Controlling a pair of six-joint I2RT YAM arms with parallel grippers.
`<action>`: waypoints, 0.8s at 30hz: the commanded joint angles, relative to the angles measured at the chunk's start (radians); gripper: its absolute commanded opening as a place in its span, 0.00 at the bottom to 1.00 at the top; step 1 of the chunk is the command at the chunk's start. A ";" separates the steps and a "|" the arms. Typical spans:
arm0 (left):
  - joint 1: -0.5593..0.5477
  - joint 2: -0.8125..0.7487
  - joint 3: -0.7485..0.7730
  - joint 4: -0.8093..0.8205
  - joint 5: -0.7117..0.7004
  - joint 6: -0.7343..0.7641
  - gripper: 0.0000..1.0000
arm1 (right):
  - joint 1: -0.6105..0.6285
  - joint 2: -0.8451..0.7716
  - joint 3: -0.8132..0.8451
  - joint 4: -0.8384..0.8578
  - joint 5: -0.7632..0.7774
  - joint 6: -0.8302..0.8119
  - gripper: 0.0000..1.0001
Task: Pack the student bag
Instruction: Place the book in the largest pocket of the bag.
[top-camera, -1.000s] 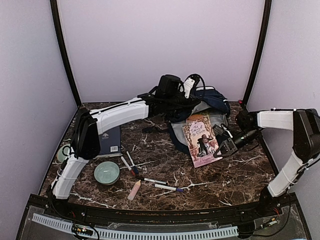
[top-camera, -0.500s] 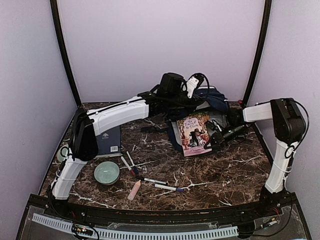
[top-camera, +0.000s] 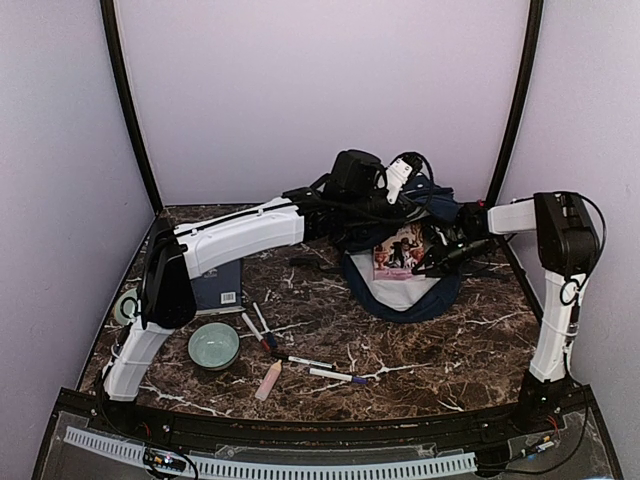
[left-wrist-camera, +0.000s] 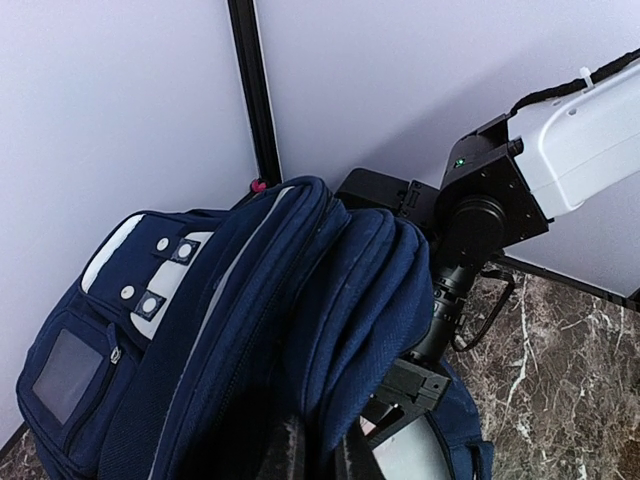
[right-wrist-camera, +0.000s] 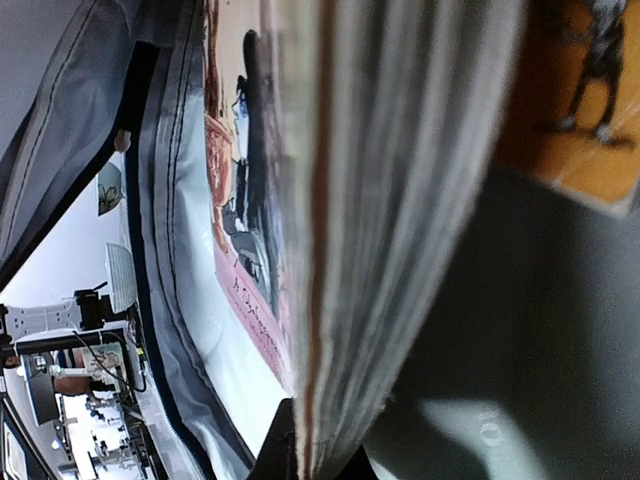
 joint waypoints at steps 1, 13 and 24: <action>-0.026 -0.176 0.002 0.124 0.033 0.021 0.00 | -0.008 0.018 0.058 0.036 0.072 0.040 0.00; -0.026 -0.277 -0.199 0.188 -0.021 0.022 0.00 | -0.007 -0.197 -0.062 -0.013 0.252 -0.020 0.46; -0.026 -0.322 -0.272 0.234 -0.048 0.004 0.00 | 0.030 -0.423 -0.302 -0.098 0.360 -0.274 0.47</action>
